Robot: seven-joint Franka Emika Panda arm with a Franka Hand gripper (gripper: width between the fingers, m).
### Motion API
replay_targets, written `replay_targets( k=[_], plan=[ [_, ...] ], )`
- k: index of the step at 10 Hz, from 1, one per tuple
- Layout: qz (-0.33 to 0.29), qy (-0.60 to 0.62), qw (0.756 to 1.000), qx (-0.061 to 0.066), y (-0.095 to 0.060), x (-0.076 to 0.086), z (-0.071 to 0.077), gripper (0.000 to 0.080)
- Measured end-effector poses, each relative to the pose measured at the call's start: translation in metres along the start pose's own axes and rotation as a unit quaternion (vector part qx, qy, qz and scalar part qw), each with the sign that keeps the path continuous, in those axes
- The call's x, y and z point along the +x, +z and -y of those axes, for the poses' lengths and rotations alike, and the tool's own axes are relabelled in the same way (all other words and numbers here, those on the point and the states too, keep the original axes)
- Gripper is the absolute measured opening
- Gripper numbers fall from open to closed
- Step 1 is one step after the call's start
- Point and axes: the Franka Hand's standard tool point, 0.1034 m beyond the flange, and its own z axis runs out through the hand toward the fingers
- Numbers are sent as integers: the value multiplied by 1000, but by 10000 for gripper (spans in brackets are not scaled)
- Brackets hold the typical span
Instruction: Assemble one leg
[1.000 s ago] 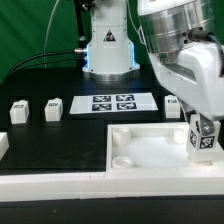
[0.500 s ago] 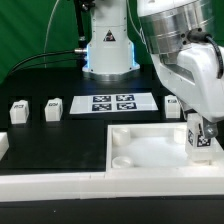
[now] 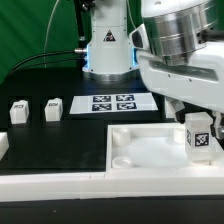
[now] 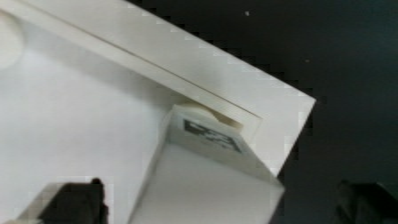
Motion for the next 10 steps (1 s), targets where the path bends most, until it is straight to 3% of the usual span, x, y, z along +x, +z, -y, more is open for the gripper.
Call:
replay_targets(
  k=[4,7,10],
  plan=[
    [-4,-212,977,-8,1,0,-1,649],
    [-13,-377,926,-24,2,-3,0,649],
    [-12,-394,919,-23,2,-2,0,649]
  ],
)
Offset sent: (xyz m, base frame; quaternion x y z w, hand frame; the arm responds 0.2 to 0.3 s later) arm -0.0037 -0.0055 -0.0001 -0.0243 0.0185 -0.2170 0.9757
